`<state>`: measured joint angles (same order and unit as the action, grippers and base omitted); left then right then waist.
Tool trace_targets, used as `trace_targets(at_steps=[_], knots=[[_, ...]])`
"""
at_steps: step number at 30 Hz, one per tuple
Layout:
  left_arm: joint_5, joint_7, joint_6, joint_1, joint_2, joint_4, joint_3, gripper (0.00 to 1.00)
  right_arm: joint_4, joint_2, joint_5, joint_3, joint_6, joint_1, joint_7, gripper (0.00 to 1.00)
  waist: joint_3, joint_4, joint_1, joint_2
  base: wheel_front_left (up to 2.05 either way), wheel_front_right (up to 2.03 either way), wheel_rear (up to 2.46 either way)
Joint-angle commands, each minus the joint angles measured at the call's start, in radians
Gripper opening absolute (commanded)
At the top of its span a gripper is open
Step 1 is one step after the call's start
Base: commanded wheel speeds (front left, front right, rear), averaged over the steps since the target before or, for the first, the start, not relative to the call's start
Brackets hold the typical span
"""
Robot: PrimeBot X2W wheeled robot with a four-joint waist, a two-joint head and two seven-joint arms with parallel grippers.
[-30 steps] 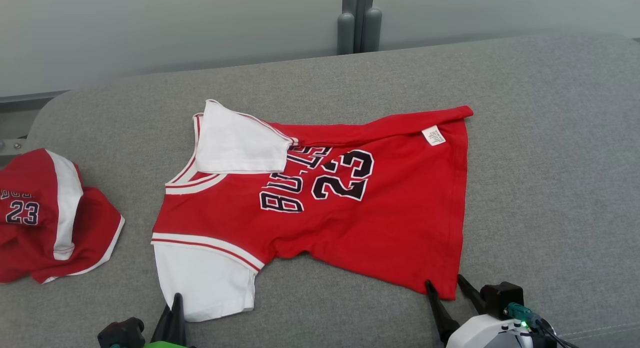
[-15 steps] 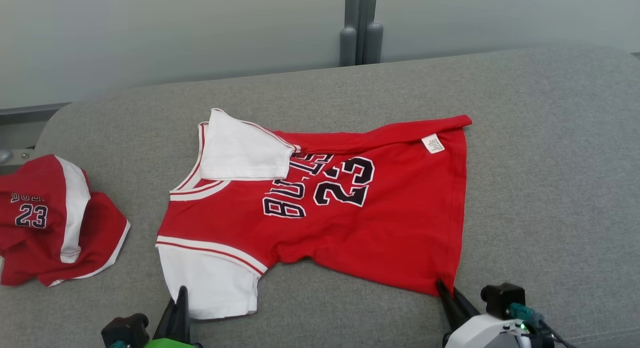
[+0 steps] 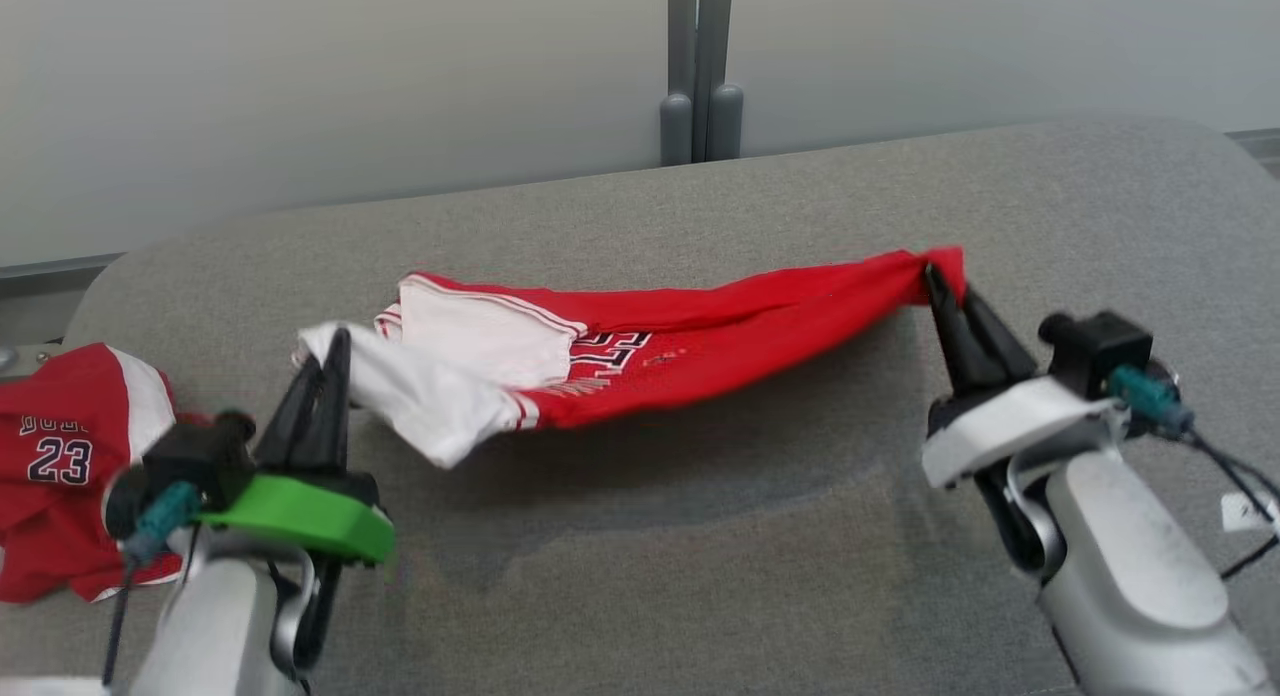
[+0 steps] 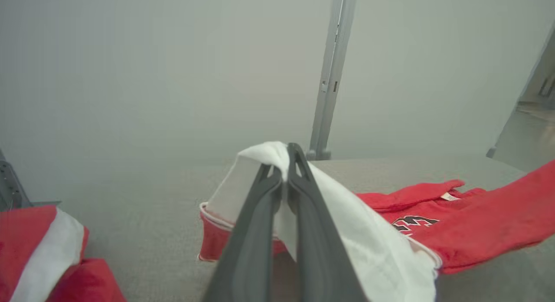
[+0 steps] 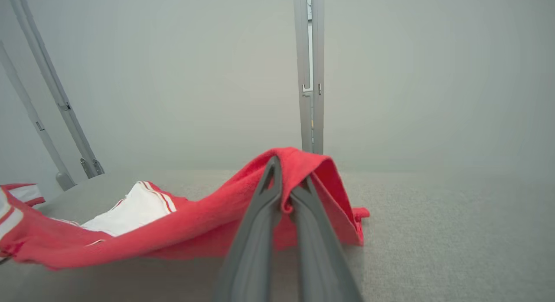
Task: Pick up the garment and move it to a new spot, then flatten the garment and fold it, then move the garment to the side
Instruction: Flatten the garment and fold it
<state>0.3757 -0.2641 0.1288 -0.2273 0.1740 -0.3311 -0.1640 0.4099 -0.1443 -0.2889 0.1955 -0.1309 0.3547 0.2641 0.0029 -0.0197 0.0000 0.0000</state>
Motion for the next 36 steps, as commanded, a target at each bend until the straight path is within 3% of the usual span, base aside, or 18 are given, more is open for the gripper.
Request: trace_targets(at_steps=[1,6,16,27,36], knots=[[-0.012,0.0,0.004,-0.09,0.05,0.005,-0.032,0.0,0.004,-0.029,0.001,0.006,0.0,0.088,0.0,0.0,-0.004,-0.007,0.0,0.0,0.0,0.0,0.0],[0.001,0.005,0.003,-0.284,0.147,-0.071,-0.106,0.0,0.075,-0.085,0.005,0.064,0.0,0.295,0.0,0.0,0.006,-0.017,0.0,0.0,0.0,0.0,0.0],[0.036,0.05,0.001,-0.579,0.236,-0.195,-0.225,0.0,0.228,-0.115,0.005,0.167,0.0,0.591,0.0,0.0,0.125,-0.018,0.0,0.0,0.0,0.0,0.0],[0.009,0.018,0.001,-0.919,0.276,-0.279,-0.34,0.0,0.306,-0.13,0.077,0.209,0.0,0.877,0.0,0.0,0.355,-0.005,0.0,0.0,0.0,0.0,0.0],[-0.133,-0.002,-0.055,-1.255,0.266,-0.319,-0.329,0.0,0.359,-0.095,0.193,0.064,0.001,1.157,0.0,0.0,0.419,0.0,0.0,0.0,0.0,0.0,0.0]])
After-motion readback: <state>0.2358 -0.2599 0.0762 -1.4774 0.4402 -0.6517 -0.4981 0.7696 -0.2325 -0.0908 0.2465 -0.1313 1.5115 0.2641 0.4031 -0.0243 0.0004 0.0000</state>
